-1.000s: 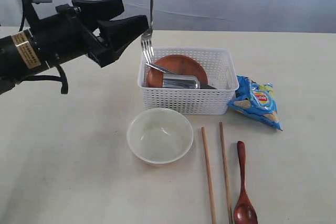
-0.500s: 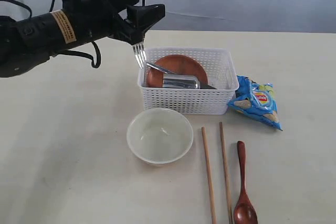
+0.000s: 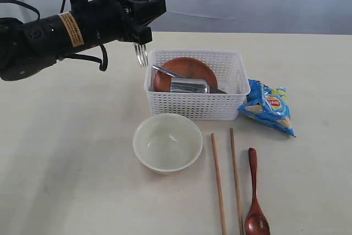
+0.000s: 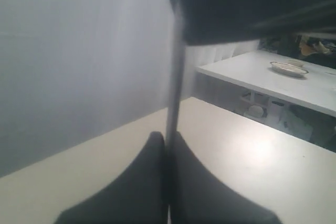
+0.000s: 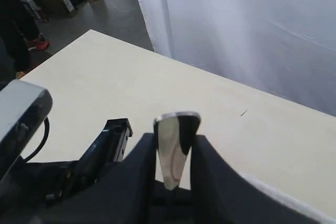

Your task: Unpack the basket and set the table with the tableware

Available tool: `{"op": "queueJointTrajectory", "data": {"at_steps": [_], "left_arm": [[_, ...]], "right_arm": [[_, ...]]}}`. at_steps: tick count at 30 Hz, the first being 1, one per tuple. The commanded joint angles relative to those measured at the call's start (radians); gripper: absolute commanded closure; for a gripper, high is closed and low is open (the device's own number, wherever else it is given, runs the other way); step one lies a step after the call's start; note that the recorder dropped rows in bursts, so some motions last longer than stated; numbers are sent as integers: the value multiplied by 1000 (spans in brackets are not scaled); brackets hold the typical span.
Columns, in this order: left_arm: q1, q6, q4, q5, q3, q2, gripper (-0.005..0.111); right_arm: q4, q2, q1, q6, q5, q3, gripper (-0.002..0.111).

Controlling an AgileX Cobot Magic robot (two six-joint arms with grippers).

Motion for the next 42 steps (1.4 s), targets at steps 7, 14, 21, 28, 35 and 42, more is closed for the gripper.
{"op": "queueJointTrajectory", "data": {"at_steps": [7, 14, 21, 28, 35, 42], "left_arm": [[-2, -194, 27, 55, -5, -3, 107], [69, -399, 184, 95, -7, -27, 107], [155, -704, 474, 56, -52, -27, 107], [277, -1037, 789, -236, -98, -31, 107], [352, -1265, 970, -244, -88, -77, 107], [352, -1268, 970, -244, 120, -173, 107]], "right_arm": [[5, -10, -1, -4, 4, 4, 55], [0, -79, -1, -6, 0, 4, 51], [-65, -138, -1, -8, 0, 4, 51], [-87, -227, -115, -4, 102, 4, 51], [-87, -278, -262, 37, 173, 4, 51], [-87, -282, -283, 50, 240, 4, 51]]}}
